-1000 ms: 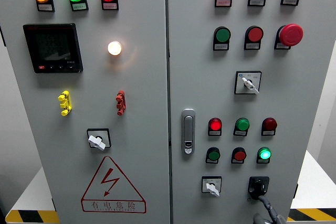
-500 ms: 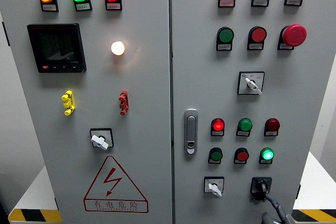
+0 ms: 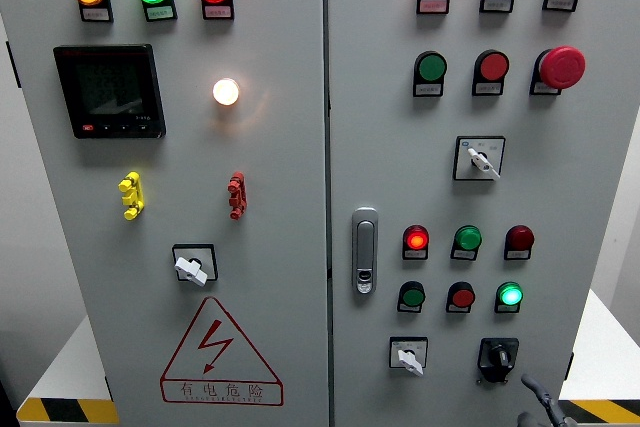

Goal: Trip black knob to open circuit

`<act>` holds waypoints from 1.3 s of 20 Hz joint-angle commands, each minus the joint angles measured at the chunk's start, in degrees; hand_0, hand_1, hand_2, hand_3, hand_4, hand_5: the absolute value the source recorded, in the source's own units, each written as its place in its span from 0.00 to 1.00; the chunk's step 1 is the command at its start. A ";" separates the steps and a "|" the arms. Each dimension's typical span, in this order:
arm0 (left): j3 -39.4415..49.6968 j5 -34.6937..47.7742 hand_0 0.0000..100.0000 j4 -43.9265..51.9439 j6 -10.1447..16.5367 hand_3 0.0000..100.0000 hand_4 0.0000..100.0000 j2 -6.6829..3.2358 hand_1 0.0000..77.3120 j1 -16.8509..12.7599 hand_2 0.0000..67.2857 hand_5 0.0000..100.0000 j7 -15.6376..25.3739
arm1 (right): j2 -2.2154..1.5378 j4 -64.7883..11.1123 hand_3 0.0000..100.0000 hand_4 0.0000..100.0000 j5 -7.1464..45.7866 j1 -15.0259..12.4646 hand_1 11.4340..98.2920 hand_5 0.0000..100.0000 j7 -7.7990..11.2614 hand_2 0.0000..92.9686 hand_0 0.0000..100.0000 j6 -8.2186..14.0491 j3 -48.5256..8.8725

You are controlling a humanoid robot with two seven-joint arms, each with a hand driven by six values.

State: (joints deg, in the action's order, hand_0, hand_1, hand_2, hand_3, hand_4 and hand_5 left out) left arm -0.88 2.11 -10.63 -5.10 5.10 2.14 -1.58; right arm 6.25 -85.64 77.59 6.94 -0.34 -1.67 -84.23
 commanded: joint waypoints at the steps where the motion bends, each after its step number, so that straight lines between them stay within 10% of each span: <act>1: 0.00 0.00 0.00 0.00 0.00 0.26 0.10 0.00 0.00 -0.03 0.29 0.09 0.00 | -0.10 -1.37 0.63 0.53 0.37 -1.14 0.39 0.82 -0.01 0.10 1.00 0.00 0.11; 4: 0.00 0.00 0.00 0.00 0.00 0.26 0.10 0.00 0.00 -0.03 0.29 0.09 0.00 | -1.68 -3.30 0.49 0.38 0.63 -3.86 0.38 0.67 0.08 0.08 1.00 0.00 0.38; 8: 0.00 0.00 0.00 0.00 0.00 0.26 0.10 0.00 0.00 -0.03 0.29 0.09 0.00 | -1.77 -5.23 0.38 0.27 0.72 -6.15 0.37 0.53 0.08 0.03 1.00 0.00 0.46; 16: 0.00 0.00 0.00 0.00 0.00 0.26 0.10 0.00 0.00 0.05 0.29 0.09 0.00 | -0.98 -5.59 0.28 0.18 2.30 -7.56 0.36 0.38 0.34 0.04 1.00 0.00 1.17; 20: 0.00 0.00 0.00 0.00 0.00 0.26 0.10 0.00 0.00 -0.03 0.29 0.09 0.00 | 1.04 -5.50 0.26 0.17 3.62 -7.82 0.36 0.34 0.52 0.04 1.00 0.00 1.26; 26: 0.00 0.00 0.00 0.00 0.00 0.26 0.10 0.00 0.00 -0.03 0.29 0.09 0.00 | 1.13 -5.33 0.24 0.15 5.73 -8.00 0.35 0.31 0.52 0.04 1.00 0.17 2.14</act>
State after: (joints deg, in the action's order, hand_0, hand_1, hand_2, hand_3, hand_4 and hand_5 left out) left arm -0.88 2.11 -10.63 -5.10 5.11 2.12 -1.59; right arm 7.30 -90.99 82.78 -1.05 0.25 -1.61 -82.11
